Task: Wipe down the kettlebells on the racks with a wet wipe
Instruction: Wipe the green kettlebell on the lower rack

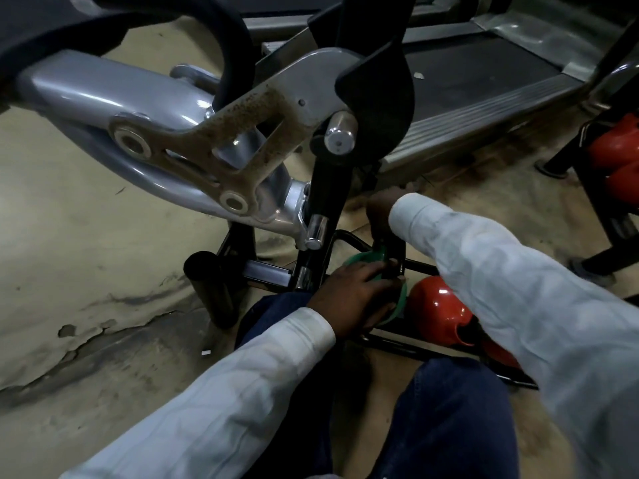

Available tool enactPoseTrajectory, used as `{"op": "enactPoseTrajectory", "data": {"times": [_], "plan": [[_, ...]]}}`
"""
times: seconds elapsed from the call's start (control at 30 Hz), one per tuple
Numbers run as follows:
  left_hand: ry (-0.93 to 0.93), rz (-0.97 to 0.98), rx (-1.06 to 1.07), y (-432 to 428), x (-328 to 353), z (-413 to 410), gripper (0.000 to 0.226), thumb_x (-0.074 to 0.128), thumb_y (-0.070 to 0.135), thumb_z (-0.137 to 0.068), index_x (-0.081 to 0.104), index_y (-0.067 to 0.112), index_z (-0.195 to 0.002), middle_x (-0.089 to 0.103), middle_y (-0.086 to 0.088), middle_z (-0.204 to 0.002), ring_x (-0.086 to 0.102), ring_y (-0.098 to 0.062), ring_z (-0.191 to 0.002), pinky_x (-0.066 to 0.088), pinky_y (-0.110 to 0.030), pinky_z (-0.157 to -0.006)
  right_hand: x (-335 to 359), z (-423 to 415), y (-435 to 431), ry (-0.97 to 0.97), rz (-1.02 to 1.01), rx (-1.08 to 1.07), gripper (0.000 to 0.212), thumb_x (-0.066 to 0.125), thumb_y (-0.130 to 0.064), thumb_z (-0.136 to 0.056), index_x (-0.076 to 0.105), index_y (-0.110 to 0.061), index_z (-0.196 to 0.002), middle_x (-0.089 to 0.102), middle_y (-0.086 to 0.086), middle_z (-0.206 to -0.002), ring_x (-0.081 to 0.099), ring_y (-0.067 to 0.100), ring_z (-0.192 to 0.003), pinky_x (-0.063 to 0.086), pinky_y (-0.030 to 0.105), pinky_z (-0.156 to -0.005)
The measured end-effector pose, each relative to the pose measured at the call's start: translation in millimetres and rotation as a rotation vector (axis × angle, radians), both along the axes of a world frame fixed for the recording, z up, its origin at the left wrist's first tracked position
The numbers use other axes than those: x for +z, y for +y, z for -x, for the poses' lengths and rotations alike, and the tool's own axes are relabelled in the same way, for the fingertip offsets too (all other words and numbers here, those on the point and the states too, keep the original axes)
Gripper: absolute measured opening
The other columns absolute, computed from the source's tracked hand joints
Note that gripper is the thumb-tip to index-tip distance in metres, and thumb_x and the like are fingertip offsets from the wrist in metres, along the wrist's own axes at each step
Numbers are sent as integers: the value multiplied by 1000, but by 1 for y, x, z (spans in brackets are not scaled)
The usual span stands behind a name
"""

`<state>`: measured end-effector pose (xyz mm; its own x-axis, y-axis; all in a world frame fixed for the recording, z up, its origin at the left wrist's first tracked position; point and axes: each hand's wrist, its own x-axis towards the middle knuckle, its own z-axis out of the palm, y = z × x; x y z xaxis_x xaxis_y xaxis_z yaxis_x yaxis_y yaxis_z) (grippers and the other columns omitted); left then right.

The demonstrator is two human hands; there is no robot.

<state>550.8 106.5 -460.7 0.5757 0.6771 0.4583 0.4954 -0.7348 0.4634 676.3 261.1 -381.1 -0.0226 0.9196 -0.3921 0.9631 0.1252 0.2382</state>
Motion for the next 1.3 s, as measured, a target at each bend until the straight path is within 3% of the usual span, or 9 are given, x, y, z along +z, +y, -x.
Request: {"op": "enactPoseTrajectory", "data": {"times": [0.17,0.23,0.33,0.53,0.7,0.8,0.9,1.13,1.3], "plan": [[2,9,-5,0,-1,1,45,70,31,-84,62,21,-127,52,-8,-141,56,-30,-118,49,-44,-96,0,-47,-17,551,-84,-364,11,67,-25,-90,68,-14,-87,66,8,-87,64,23,-77,55,32,-71],[-12,14,-8,1,-2,1,45,70,30,-83,62,21,-126,52,-7,-141,56,-29,-118,49,-46,-94,-11,-57,-32,965,-107,-699,20,60,-13,-93,58,-17,-74,58,4,-73,57,13,-58,52,25,-55],[-44,-2,3,0,-3,0,41,68,30,-82,65,19,-122,55,-7,-137,59,-28,-115,51,-45,-92,-29,-59,-71,1204,-95,-1010,28,52,-11,-97,53,-15,-69,57,1,-47,55,12,-46,46,18,-45],[-63,-15,12,0,-3,-2,40,69,29,-81,67,18,-119,57,-9,-134,60,-29,-113,52,-45,-90,-36,-43,-92,1742,57,-1283,31,50,-10,-95,73,-4,-75,67,10,-75,63,19,-59,51,23,-52],[-31,6,22,-2,-1,-1,41,69,30,-83,65,20,-122,55,-6,-137,58,-27,-117,51,-45,-92,-25,-47,-96,1959,-23,-1285,22,42,3,-92,57,10,-106,71,24,-85,73,27,-69,59,27,-58],[-37,19,20,-2,-1,0,42,70,30,-83,64,19,-124,53,-7,-139,56,-27,-120,49,-45,-96,-21,-55,-91,1712,-205,-1155,10,55,4,-89,61,1,-82,63,18,-76,65,22,-59,57,27,-53],[-19,24,11,-1,-1,0,46,72,28,-82,63,18,-125,53,-9,-139,55,-28,-121,48,-45,-97,-12,-62,-74,1448,-267,-844,10,68,2,-85,67,-3,-77,68,19,-86,67,19,-68,58,32,-75],[-2,27,-1,1,-1,0,38,66,33,-85,66,20,-121,55,-7,-137,58,-29,-115,49,-39,-94,-2,-1,-12,189,-81,-117,39,77,-21,-78,69,-5,-113,68,12,-117,65,31,-108,48,31,-81],[0,14,-19,0,0,0,38,57,36,-87,67,20,-120,56,-6,-136,59,-30,-114,49,-39,-92,11,25,-20,14,85,-41,45,55,-25,-97,52,-11,-139,50,5,-145,49,25,-133,42,32,-102]]}}
